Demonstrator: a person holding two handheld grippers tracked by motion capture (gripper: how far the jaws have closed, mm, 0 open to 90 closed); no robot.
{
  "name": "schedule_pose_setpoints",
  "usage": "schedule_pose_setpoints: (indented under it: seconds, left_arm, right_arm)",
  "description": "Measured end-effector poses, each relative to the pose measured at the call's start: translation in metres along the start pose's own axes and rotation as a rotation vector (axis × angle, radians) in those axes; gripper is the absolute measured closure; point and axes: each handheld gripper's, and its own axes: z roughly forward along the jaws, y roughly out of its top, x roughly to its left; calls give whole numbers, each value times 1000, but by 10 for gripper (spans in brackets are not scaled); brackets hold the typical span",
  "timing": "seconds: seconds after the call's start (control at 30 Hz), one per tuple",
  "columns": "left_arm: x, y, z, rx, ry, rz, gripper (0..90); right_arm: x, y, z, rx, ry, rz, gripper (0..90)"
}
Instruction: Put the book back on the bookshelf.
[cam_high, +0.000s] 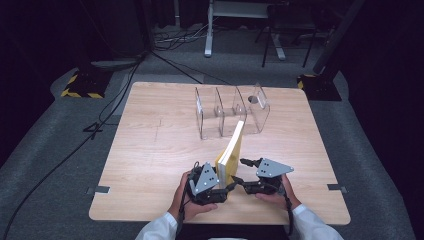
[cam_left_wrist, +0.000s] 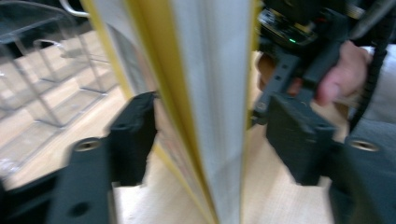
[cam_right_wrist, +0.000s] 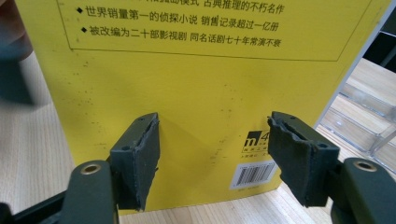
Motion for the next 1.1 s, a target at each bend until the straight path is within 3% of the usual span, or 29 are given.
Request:
schedule_pose_setpoints:
  seconds: [0.1,0.3,0.43,0.53,0.67,0.77,0.8,0.83,0.87,0.93,1.1]
  left_arm:
    - [4,0,-1,-10,-1,-14,528]
    - [10,1,-8,7,-9,15,679]
    - [13,0,-13,16,-46,36,723]
    - [17,-1,-20,18,-119,54,738]
    - [20,-2,-31,42,-206,111,743]
    - [23,-3,-38,56,-236,144,745]
    - [23,-3,-38,56,-236,144,745]
    - [24,-4,-41,63,-242,157,745]
    - [25,-4,-43,69,-244,171,745]
    - [27,-5,-49,80,-232,196,742]
    - [32,-8,-59,95,-160,215,690]
  right_arm:
    - [-1,-1,1,4,2,6,336]
    - [-6,-3,0,15,-14,3,316]
    - [-18,-4,-7,11,-29,10,302]
    - [-31,-6,-18,-20,-17,39,284]
    - [-37,-4,-27,-50,83,42,236]
    - [-32,0,-30,-75,144,3,256]
    - [-32,0,-30,-75,144,3,256]
    - [-30,1,-30,-86,164,-4,299]
    - [-27,3,-31,-95,198,-11,370]
    - [-19,6,-33,-93,263,-62,411]
    - [-16,6,-37,-100,314,-81,523]
